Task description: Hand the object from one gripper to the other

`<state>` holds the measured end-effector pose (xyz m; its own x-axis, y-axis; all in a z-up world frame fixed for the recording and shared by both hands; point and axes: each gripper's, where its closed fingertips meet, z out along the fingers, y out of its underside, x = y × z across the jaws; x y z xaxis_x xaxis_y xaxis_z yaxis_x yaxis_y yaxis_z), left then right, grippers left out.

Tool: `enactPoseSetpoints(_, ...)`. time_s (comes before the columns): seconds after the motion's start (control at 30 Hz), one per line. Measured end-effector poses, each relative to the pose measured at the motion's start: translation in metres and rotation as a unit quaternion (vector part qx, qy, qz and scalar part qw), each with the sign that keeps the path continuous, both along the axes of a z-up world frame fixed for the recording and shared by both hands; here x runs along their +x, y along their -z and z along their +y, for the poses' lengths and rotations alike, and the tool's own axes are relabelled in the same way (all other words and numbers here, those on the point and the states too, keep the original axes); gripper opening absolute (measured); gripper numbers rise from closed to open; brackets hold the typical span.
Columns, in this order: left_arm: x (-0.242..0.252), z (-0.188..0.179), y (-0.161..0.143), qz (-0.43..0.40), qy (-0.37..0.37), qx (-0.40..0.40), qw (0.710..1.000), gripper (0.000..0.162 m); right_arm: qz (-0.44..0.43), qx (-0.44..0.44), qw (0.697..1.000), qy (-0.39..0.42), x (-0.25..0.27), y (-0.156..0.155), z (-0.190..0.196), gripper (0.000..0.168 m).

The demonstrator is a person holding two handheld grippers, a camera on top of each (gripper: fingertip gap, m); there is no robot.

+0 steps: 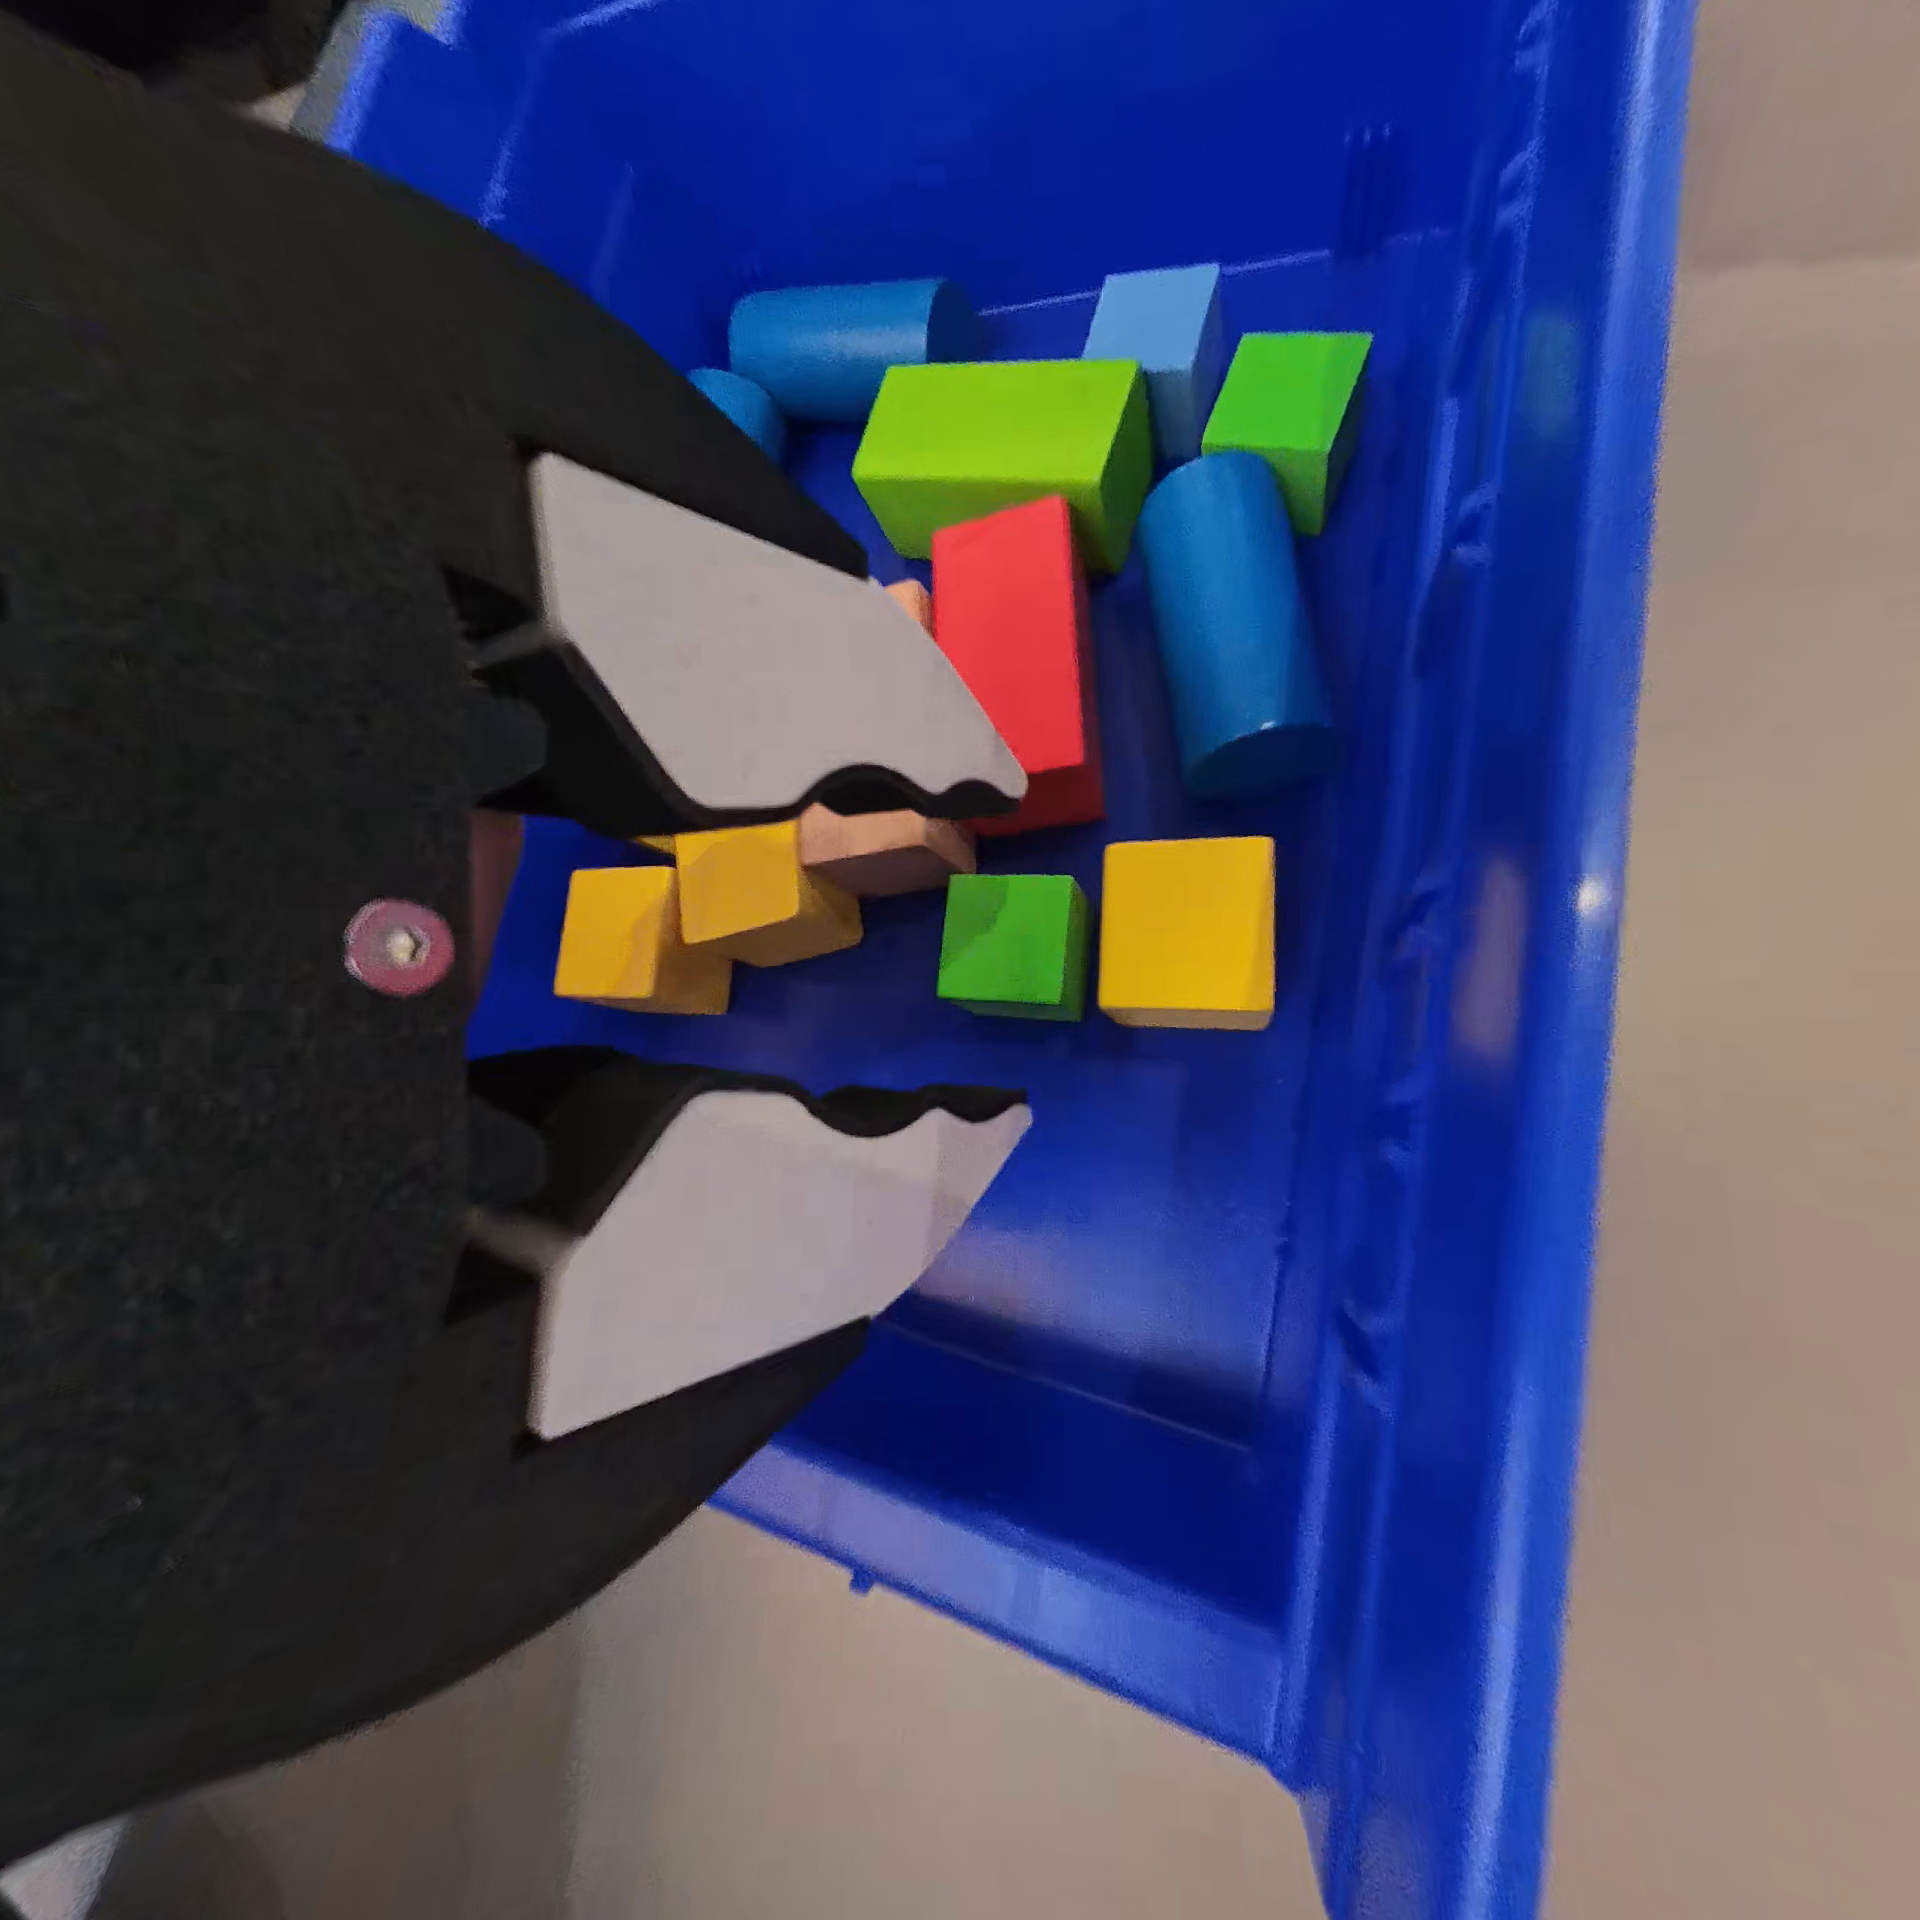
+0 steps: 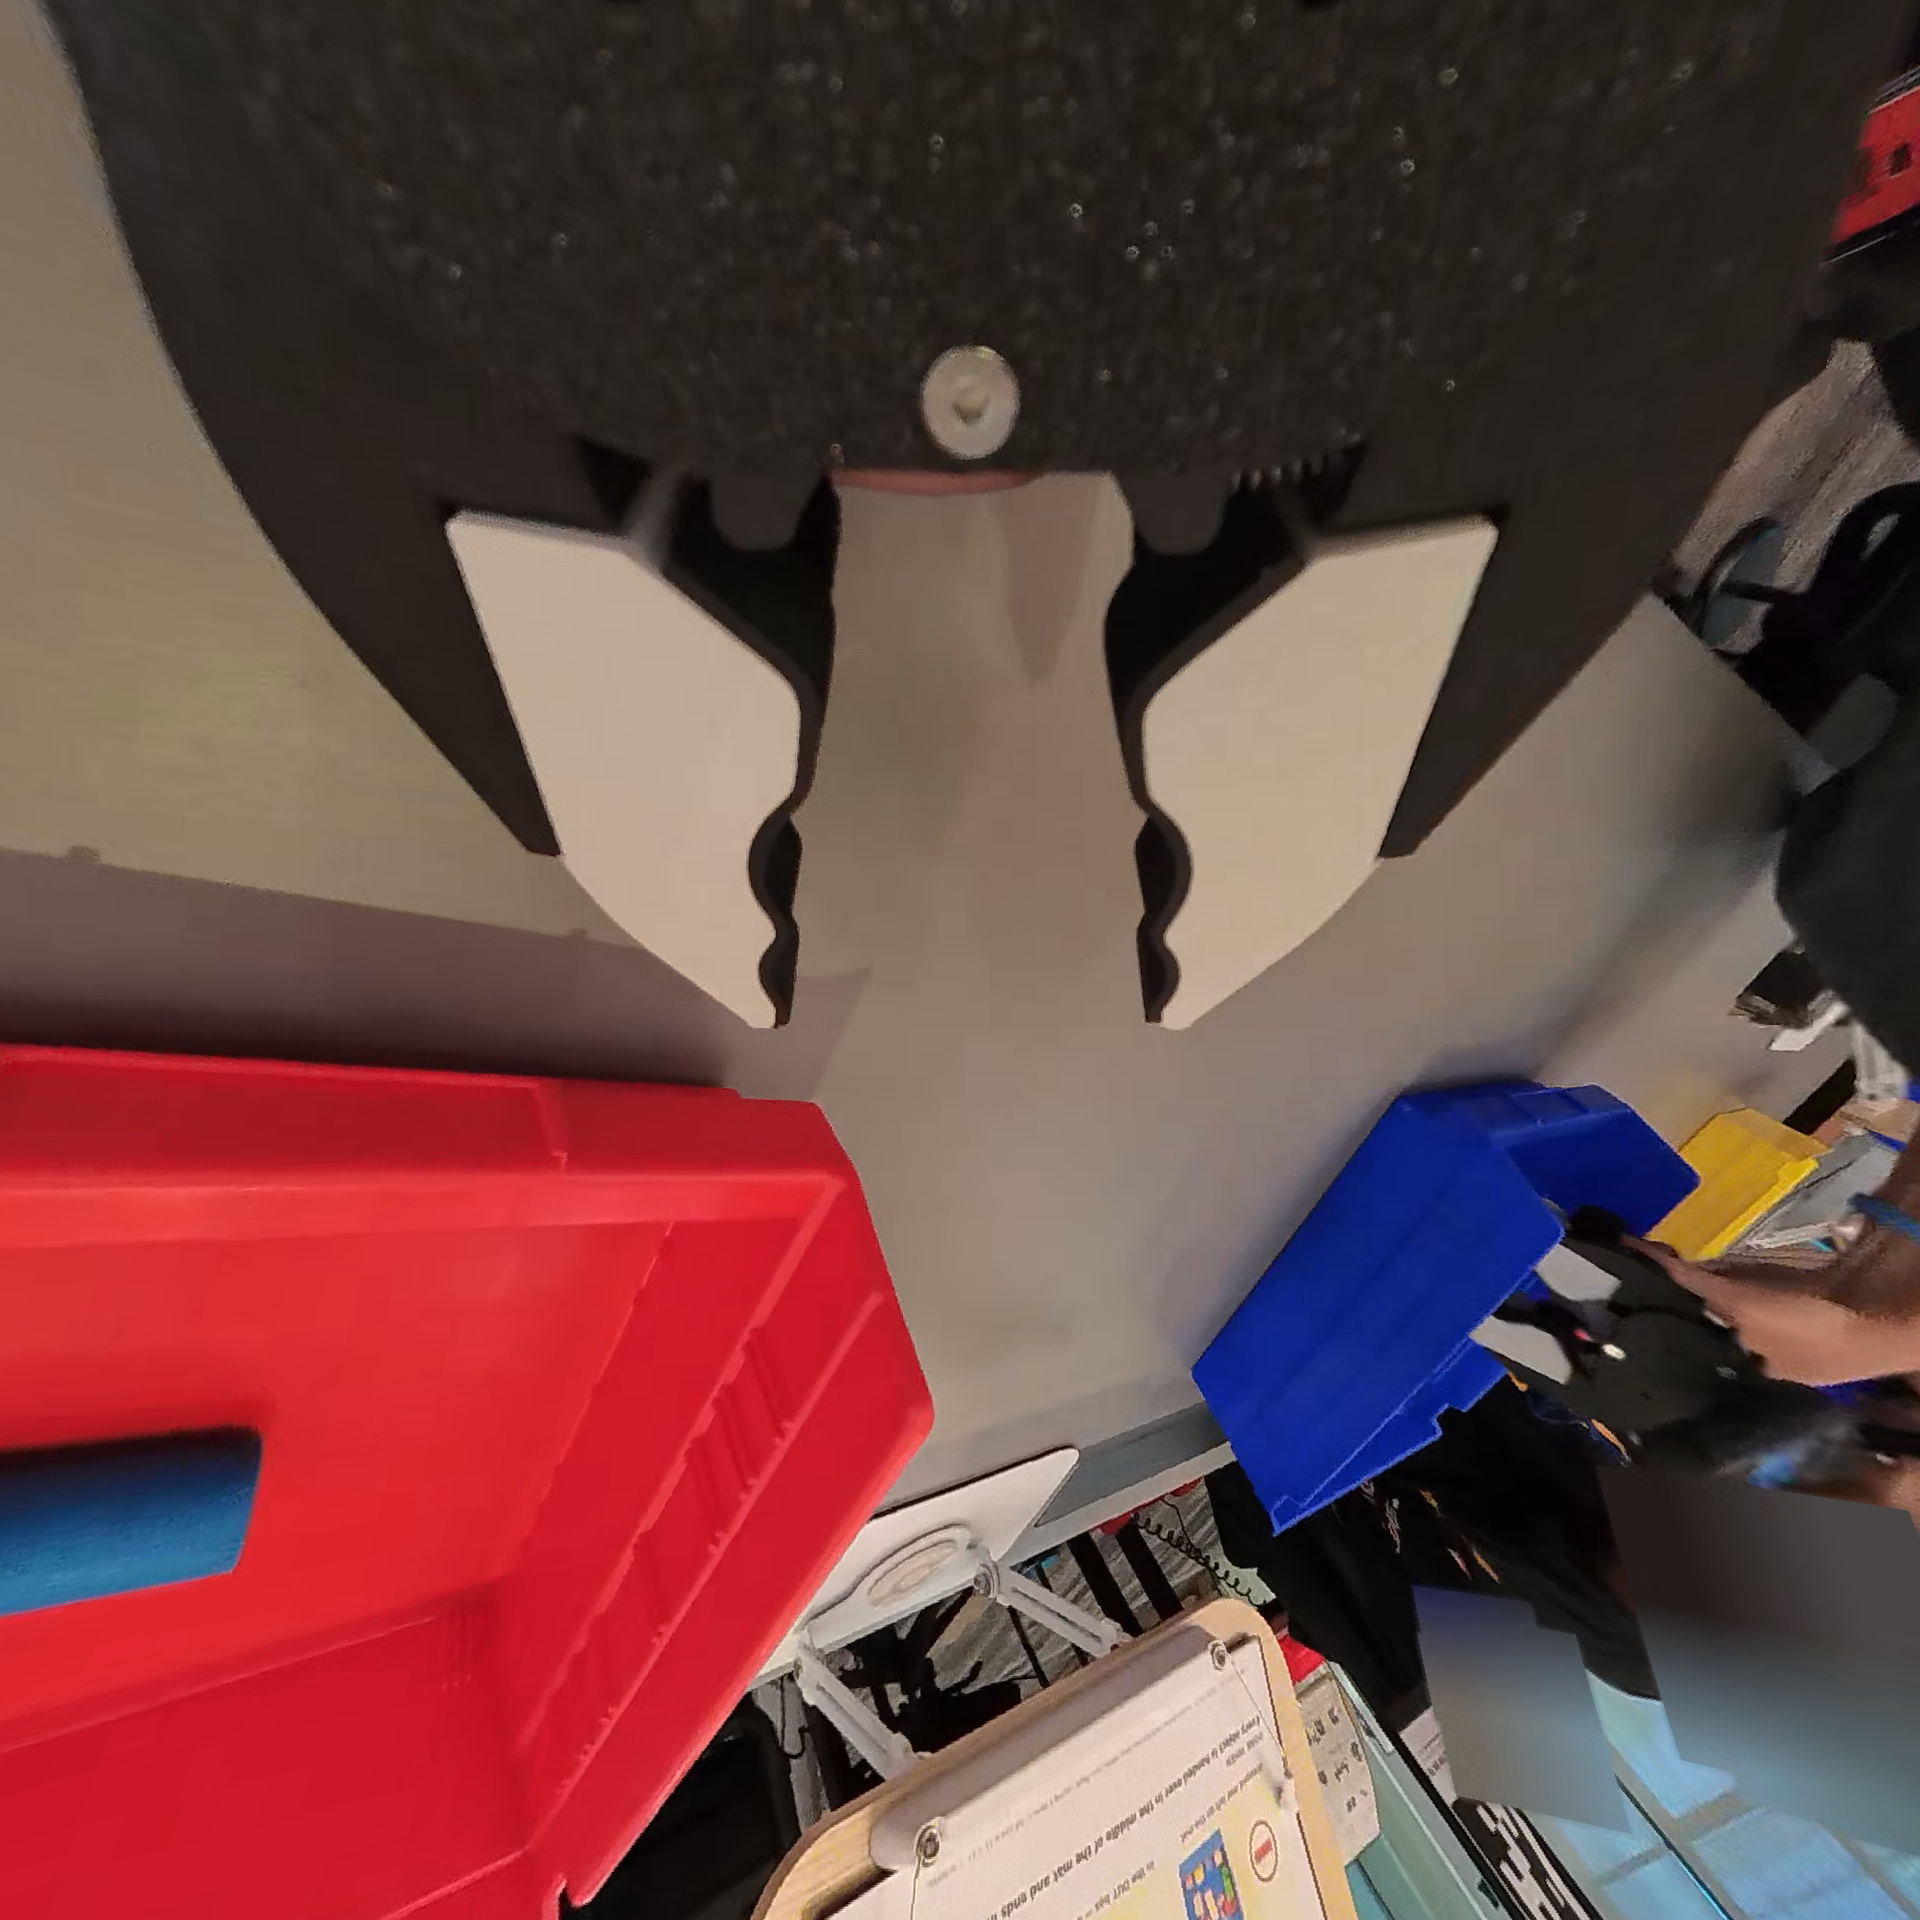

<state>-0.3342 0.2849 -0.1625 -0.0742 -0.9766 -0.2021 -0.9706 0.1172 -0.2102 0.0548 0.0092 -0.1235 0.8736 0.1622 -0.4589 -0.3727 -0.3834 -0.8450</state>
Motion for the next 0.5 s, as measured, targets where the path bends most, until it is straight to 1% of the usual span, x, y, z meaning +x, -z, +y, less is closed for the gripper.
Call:
enactPoseSetpoints(0.1, 0.0, 0.005, 0.014, 0.015, 0.003, -0.006, 1.0, 0.047, 0.03, 0.014, 0.999, -0.011, -0.006, -0.011, 0.001, 0.063)
enactPoseSetpoints(0.17, -0.002, 0.004, 0.024, 0.03, 0.004, -0.02, 0.999, 0.04, 0.032, 0.024, 0.999, -0.018, -0.011, -0.016, 0.002, 0.064)
enactPoseSetpoints(0.23, -0.002, 0.003, 0.029, 0.032, 0.006, -0.033, 0.999, 0.029, 0.021, 0.028, 0.999, -0.024, -0.015, -0.018, 0.004, 0.064)
enactPoseSetpoints(0.3, -0.003, 0.0, 0.029, 0.033, 0.002, -0.051, 0.998, 0.028, 0.005, 0.023, 0.999, -0.028, -0.017, -0.016, 0.005, 0.064)
enactPoseSetpoints(0.4, -0.007, -0.002, 0.025, 0.03, 0.007, -0.044, 0.999, 0.028, -0.003, 0.018, 0.999, -0.032, -0.02, -0.013, 0.008, 0.064)
enactPoseSetpoints(0.5, -0.01, -0.008, 0.004, -0.007, -0.002, -0.029, 1.0, 0.028, -0.014, 0.013, 0.999, -0.036, -0.02, -0.012, 0.01, 0.063)
